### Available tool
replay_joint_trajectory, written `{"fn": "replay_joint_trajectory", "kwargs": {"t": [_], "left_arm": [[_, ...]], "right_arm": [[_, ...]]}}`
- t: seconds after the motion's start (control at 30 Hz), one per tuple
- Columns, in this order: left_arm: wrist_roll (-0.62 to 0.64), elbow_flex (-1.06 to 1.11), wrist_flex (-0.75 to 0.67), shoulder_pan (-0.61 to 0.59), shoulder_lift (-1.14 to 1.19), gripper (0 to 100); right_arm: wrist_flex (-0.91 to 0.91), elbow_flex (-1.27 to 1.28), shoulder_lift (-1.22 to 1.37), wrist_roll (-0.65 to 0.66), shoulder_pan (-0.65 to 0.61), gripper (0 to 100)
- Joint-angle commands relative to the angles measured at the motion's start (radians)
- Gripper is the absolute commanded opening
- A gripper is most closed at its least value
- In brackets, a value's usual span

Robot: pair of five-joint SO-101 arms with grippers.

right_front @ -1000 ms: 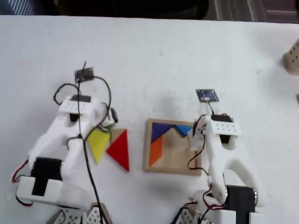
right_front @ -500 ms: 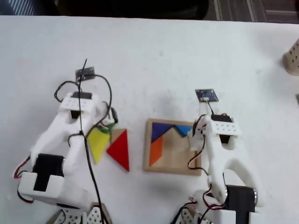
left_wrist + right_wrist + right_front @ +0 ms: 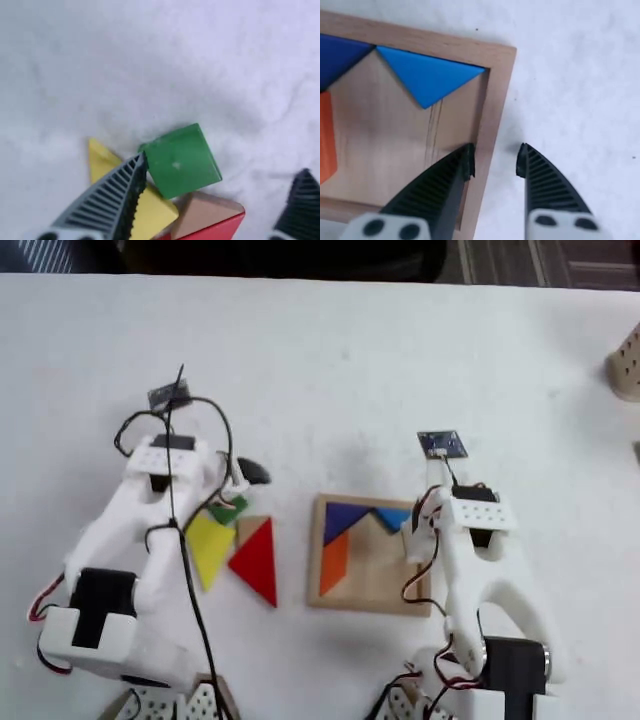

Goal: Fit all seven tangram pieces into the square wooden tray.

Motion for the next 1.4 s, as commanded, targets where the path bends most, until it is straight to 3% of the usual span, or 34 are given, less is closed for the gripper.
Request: {"fn": "replay_joint_trajectory", "kwargs": {"t": [0.0,0.1,0.27,0.4,0.53,0.77,1.1,1.37], "left_arm": [[0.069,-0.051,0.038,-0.007,-0.008,49],[0.066,-0.051,0.068,-0.016,-0.01,47],[0.063,-0.104,0.152,-0.042,-0.007,35],[-0.006,-0.098,0.097,-0.033,0.002,28],[-0.028,-0.038,-0.015,-0.013,0.002,28],[-0.028,-0.009,-0.071,0.024,0.002,28],[-0.026,-0.008,-0.061,0.03,0.002,28],[-0.026,-0.081,0.034,0.07,0.079,28]], "right_arm": [[-0.01,-0.035,-0.001,0.012,0.012,14.4],[-0.01,-0.035,-0.001,0.012,0.013,14.4],[-0.01,-0.035,-0.001,0.012,0.013,14.4],[-0.01,-0.035,-0.001,0.012,0.01,14.4],[-0.01,-0.035,-0.001,0.012,0.01,14.4],[-0.012,-0.028,-0.001,0.012,0.015,14.4],[-0.012,-0.026,-0.001,0.012,0.016,14.4],[-0.012,-0.025,-0.001,0.012,0.015,14.4]]}}
